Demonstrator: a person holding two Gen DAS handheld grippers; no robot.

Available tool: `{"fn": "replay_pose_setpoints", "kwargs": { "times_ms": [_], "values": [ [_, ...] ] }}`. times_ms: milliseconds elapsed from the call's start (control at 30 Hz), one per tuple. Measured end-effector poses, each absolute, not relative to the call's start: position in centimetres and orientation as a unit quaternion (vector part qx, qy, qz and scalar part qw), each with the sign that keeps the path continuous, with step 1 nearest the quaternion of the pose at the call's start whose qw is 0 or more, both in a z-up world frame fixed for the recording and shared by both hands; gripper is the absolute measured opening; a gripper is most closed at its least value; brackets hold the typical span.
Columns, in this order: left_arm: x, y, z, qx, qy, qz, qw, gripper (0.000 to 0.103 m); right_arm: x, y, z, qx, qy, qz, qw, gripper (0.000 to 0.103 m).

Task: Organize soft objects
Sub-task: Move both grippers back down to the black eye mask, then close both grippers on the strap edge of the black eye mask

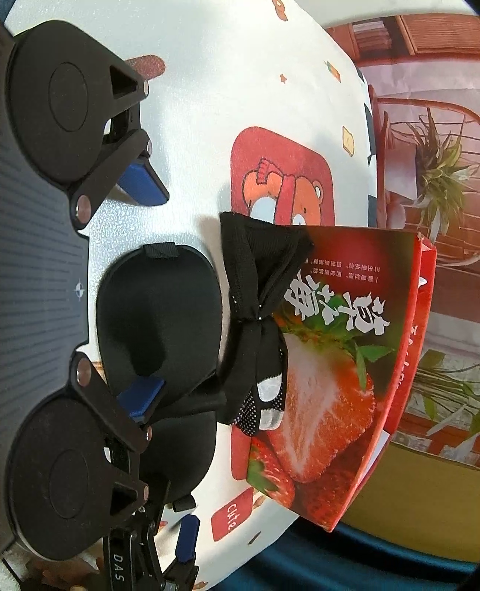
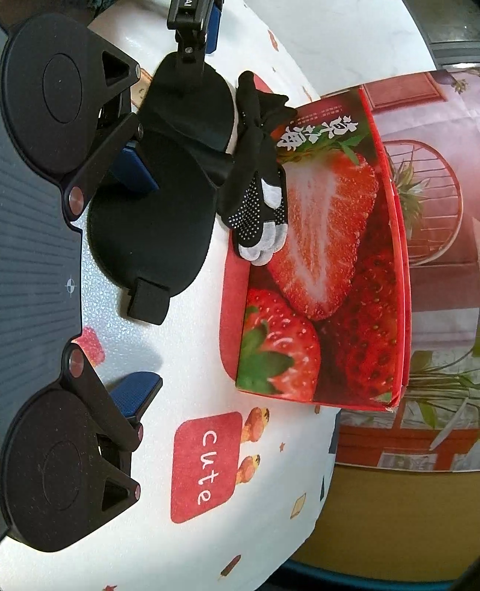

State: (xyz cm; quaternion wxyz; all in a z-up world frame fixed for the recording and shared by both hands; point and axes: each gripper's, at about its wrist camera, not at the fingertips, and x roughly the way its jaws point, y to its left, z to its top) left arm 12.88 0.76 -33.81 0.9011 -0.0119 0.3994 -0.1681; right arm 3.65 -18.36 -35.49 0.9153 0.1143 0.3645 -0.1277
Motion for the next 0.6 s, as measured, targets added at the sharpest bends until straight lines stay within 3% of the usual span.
{"fn": "replay_pose_setpoints", "kwargs": {
  "times_ms": [200, 600],
  "values": [
    [12.60, 0.21, -33.69, -0.005, 0.394, -0.192, 0.899, 0.077, 3.66, -18.38, -35.50, 0.115, 0.365, -0.127, 0.915, 0.103],
    [12.48, 0.54, -33.67, -0.009, 0.393, -0.195, 0.899, 0.068, 3.68, -18.38, -35.46, 0.116, 0.365, -0.127, 0.915, 0.103]
  ]
}}
